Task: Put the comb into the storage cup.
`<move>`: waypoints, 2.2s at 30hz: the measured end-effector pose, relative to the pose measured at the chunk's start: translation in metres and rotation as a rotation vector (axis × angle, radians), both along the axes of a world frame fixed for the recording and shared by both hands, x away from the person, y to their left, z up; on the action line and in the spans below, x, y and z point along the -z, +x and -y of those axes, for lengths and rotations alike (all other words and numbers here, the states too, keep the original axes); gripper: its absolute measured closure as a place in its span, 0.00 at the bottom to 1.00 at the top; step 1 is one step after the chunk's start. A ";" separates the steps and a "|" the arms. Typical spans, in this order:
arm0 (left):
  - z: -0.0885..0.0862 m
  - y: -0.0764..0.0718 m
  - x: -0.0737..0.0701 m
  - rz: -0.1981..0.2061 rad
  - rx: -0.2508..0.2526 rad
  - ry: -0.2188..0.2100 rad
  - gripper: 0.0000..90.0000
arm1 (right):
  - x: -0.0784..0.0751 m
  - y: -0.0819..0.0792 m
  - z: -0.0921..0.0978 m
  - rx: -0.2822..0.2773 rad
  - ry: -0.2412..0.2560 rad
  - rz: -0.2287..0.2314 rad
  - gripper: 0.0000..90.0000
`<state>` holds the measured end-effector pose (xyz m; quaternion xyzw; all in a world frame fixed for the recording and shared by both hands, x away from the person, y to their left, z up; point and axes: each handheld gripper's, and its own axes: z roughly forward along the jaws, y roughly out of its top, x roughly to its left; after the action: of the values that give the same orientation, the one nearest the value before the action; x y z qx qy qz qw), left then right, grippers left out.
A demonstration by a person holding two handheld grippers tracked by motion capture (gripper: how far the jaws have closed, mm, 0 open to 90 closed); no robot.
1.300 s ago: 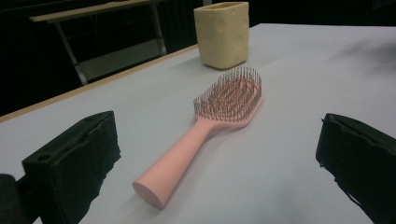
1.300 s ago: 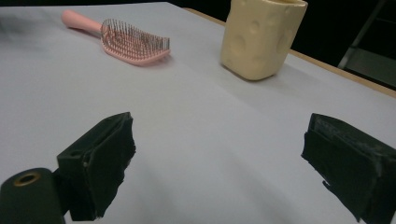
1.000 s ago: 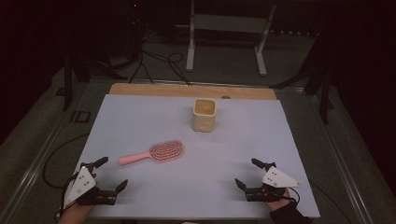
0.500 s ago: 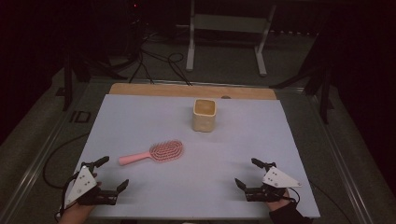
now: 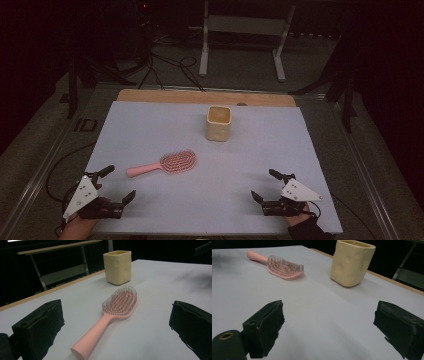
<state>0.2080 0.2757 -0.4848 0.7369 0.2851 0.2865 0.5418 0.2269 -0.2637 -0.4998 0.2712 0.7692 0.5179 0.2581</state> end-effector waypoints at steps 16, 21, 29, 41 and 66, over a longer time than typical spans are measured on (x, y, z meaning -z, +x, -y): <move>-0.008 0.013 -0.039 -0.058 0.026 0.003 0.00 | -0.002 0.000 0.000 0.002 0.016 0.005 0.09; -0.007 0.021 -0.051 -0.059 0.073 0.057 0.00 | -0.002 0.000 0.000 0.000 0.020 0.005 0.09; -0.007 0.034 -0.060 -0.088 0.100 0.122 0.00 | -0.002 0.000 0.000 -0.003 0.025 0.007 0.09; -0.006 0.060 -0.054 -0.134 0.099 0.216 0.06 | -0.002 0.000 -0.001 -0.006 0.023 0.007 0.09; -0.018 0.093 -0.018 -0.289 -0.013 0.215 0.71 | -0.003 -0.001 -0.002 -0.012 0.021 0.012 0.09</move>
<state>0.3012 0.2932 -0.4670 0.8222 0.3325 0.2101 0.4114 0.2257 -0.2621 -0.4970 0.2661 0.7637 0.5290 0.2570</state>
